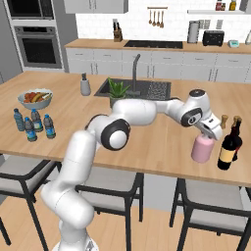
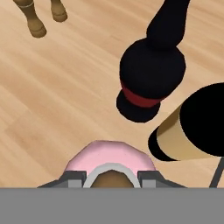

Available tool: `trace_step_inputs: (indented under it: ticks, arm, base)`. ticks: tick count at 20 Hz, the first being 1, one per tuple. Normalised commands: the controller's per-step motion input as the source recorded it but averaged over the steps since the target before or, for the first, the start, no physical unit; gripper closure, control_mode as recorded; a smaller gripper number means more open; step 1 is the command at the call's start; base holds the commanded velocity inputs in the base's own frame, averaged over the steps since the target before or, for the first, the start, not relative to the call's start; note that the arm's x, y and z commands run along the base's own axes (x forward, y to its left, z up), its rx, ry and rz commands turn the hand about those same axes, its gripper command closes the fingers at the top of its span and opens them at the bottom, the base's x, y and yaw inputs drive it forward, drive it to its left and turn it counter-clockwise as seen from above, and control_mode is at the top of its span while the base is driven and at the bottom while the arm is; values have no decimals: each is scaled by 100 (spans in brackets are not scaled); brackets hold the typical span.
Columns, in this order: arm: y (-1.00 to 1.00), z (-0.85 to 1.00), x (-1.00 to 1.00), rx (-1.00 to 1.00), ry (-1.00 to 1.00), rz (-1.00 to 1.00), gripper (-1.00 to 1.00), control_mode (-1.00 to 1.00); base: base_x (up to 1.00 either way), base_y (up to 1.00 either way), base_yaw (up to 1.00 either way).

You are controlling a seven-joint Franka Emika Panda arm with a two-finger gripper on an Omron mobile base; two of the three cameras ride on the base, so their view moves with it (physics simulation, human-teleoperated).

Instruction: Move the plastic bottles in the middle to the plastics group, and the glass bottles in the middle to the glass group.

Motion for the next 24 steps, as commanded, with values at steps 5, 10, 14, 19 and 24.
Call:
trace_step_inputs:
  ticks: [5,10,14,19,24]
  arm:
    - [-6,-19,0,0,0,0,100,-100]
    - [-12,-22,6,0,0,0,100,-100]
    - [-4,-33,0,0,0,0,100,-100]
    - [0,0,-5,0,-3,0,-100,-100]
    - [0,4,-6,-1,-5,0,-100,-100]
  base:
    - [0,0,0]
    - [0,0,0]
    - [0,0,0]
    - [0,0,0]
    - [0,0,0]
